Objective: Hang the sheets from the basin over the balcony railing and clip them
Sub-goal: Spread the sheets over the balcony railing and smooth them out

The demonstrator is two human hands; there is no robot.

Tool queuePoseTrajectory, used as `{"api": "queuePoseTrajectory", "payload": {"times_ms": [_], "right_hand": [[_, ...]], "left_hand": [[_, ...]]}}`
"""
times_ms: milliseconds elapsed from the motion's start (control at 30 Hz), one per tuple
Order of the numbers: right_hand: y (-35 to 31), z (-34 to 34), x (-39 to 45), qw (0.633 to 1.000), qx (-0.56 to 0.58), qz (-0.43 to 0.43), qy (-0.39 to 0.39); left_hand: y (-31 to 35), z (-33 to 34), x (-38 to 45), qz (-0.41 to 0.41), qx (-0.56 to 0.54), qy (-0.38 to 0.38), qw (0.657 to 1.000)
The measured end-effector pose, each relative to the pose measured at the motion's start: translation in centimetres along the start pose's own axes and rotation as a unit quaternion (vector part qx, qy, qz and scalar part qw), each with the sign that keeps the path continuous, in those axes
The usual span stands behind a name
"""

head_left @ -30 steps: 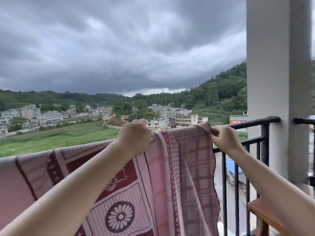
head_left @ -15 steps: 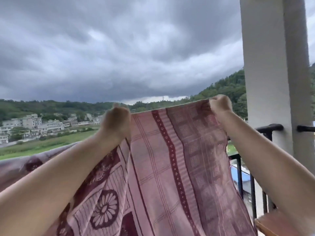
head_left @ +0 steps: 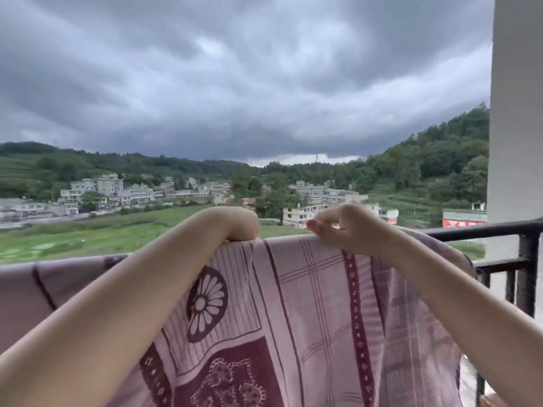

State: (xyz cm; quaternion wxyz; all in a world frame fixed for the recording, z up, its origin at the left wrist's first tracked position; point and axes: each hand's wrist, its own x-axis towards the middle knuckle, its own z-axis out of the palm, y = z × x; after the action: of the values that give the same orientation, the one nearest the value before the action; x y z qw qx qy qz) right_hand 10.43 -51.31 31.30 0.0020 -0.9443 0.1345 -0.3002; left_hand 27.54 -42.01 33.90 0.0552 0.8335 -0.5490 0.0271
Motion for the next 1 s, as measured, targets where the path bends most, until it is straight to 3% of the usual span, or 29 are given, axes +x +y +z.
{"api": "queuePoseTrajectory", "payload": {"times_ms": [67,133,200,367,467,733,900,1000], "right_hand": [[-2.5,1.2,-0.8,0.998,-0.060,-0.035,-0.011],[-3.6,1.6,-0.9,0.995,-0.095,-0.022,0.019],[-4.2,1.4,-0.6,0.994,-0.101,0.010,0.034],[-8.5,2.5,-0.3,0.985,-0.136,-0.009,0.108],[-12.4,3.7,-0.1,0.988,-0.091,-0.063,0.111],[-27.3,7.9,3.9,0.981,-0.006,-0.185,0.066],[-35.7,11.4,7.3,0.982,0.032,-0.179,0.056],[-39.4,13.1,9.3,0.983,0.018,-0.171,0.070]], "left_hand": [[-0.5,-0.2,-0.2,0.006,-0.039,0.109,0.993],[-1.8,-1.0,-1.5,0.021,-0.082,0.221,0.972],[-3.4,-1.3,-3.4,0.039,-0.056,0.285,0.956],[-7.2,0.7,-10.8,0.067,0.044,0.257,0.963],[-10.0,1.5,-14.4,0.050,0.039,0.316,0.947],[-22.9,2.6,-25.5,-0.119,0.114,0.347,0.923],[-31.7,2.6,-31.6,-0.217,0.126,0.335,0.908],[-36.6,2.2,-34.3,-0.222,0.166,0.359,0.891]]}}
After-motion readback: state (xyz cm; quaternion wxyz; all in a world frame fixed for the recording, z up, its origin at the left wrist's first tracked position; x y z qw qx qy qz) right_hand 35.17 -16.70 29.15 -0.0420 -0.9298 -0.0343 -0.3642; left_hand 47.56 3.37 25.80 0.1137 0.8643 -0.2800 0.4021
